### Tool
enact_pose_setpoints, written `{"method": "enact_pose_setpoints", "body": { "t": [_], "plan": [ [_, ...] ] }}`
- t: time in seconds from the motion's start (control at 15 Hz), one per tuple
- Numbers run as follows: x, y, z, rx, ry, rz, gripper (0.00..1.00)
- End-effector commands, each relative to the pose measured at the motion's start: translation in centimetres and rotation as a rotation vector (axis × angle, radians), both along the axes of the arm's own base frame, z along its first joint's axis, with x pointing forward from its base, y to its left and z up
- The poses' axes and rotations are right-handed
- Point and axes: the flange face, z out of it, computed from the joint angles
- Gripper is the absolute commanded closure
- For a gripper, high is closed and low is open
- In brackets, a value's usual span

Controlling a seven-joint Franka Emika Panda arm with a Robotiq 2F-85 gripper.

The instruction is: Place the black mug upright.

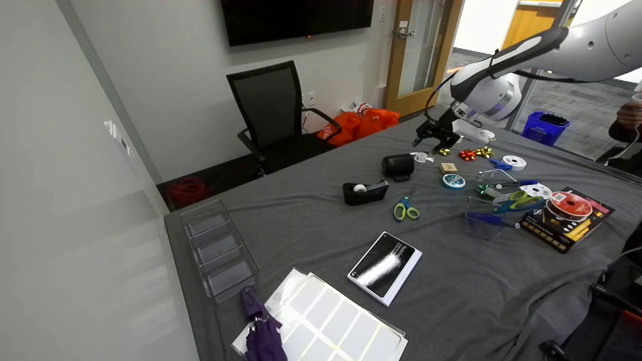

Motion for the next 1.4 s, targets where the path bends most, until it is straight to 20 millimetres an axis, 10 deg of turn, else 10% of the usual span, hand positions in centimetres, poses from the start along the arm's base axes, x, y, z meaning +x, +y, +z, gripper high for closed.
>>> {"method": "enact_pose_setpoints", "body": {
  "t": [0.0,1.27,1.33],
  "plan": [
    [1.6,-0.5,-2.6,0.019,0.0,0.014,0.0],
    [6.5,0.9,-7.6,0.161,-0.033,0.164,0.0],
    [6.7,0.8,-7.8,0.171,-0.04,0.169,0.25]
  ]
}}
